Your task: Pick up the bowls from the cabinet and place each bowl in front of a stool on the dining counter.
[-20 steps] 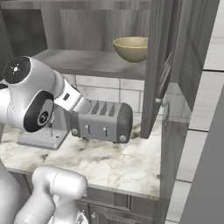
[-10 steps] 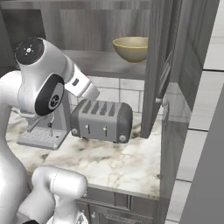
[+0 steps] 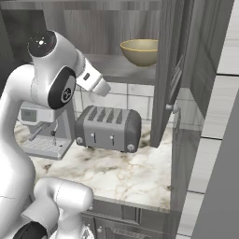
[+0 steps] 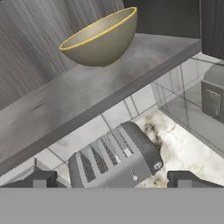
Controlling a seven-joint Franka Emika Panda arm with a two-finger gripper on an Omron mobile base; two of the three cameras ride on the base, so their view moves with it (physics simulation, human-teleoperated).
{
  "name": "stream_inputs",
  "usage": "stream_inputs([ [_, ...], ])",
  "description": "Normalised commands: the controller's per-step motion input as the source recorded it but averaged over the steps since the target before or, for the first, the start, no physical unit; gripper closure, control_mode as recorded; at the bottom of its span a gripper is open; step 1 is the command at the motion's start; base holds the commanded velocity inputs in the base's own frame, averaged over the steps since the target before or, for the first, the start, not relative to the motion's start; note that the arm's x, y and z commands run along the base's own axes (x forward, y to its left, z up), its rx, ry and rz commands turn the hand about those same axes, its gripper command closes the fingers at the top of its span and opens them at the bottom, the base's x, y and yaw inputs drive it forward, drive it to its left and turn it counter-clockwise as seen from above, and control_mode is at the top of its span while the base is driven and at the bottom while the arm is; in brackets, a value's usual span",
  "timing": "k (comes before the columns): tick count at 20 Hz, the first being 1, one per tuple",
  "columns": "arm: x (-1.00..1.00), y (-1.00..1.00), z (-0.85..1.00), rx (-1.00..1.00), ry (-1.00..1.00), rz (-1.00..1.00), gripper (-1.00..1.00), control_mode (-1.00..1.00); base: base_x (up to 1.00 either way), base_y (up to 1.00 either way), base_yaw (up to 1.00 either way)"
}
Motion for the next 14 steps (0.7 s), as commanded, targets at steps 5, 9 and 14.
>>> stream_inputs([
  [5, 0.24, -0.03, 0.12, 0.0, -0.17, -0.01, -1.0, -1.0, 0.0, 0.0, 0.0],
  [9, 0.17, -0.04, 0.26, 0.0, -0.16, 0.0, -1.0, -1.0, 0.0, 0.0, 0.0],
  [14, 0.11, -0.17, 0.38, 0.0, 0.0, 0.0, -1.0, -1.0, 0.0, 0.0, 0.0],
])
